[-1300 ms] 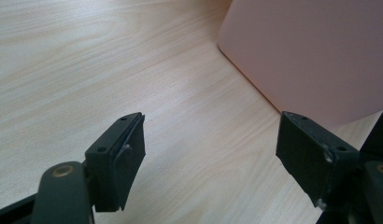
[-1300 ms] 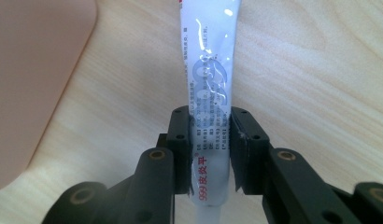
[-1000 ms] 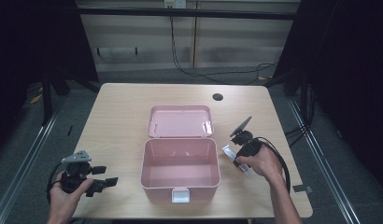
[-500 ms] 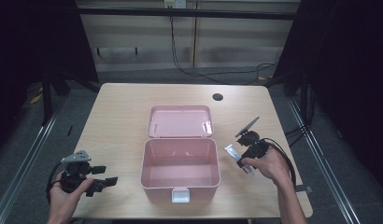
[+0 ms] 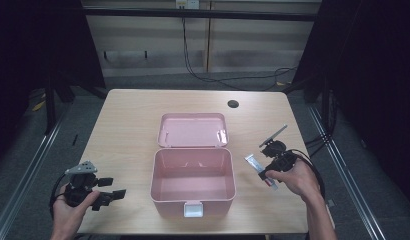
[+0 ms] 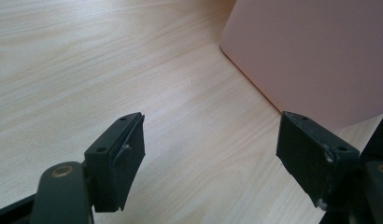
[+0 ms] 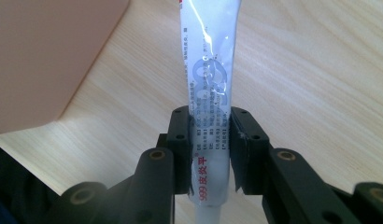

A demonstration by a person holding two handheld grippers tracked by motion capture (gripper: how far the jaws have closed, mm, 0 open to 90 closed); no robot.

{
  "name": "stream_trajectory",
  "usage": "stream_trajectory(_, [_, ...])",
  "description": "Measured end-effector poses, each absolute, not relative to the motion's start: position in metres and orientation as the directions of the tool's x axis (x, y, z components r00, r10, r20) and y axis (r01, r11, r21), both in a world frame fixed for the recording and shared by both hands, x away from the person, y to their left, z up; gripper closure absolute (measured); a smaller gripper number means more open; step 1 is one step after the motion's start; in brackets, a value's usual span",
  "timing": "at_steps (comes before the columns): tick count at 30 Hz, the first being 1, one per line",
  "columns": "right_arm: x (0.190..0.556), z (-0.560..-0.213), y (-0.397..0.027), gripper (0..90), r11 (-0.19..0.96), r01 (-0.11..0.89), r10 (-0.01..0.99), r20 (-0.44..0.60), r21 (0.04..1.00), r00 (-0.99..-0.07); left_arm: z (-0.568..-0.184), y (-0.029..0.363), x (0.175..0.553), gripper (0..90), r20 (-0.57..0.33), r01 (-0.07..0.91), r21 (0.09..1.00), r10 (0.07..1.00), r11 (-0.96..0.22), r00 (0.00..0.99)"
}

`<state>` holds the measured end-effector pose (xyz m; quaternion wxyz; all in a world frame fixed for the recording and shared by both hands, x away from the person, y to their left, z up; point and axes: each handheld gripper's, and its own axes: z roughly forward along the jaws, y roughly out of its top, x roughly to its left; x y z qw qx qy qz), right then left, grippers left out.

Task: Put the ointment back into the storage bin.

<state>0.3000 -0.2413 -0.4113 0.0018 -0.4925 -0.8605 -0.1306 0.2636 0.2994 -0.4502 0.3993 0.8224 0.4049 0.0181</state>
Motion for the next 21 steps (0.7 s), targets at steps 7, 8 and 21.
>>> stream_trajectory(7, [0.296, -0.403, -0.241, 71.5, 0.49, 0.833, 0.834, 0.141, 0.257, -0.533, -0.45, 0.3, 0.263, 23.5, -0.296, 0.651, 0.674, 0.681, -0.348, 0.67])
stream_trajectory(8, [0.296, -0.402, -0.242, 71.5, 0.494, 0.827, 0.831, 0.135, 0.266, -0.54, -0.45, 0.3, 0.263, 23.5, -0.295, 0.651, 0.674, 0.681, -0.349, 0.671])
stream_trajectory(21, [0.292, -0.381, -0.242, 71.5, 0.535, 0.786, 0.794, 0.133, 0.311, -0.593, -0.45, 0.3, 0.263, 23.5, -0.293, 0.65, 0.674, 0.681, -0.351, 0.671])
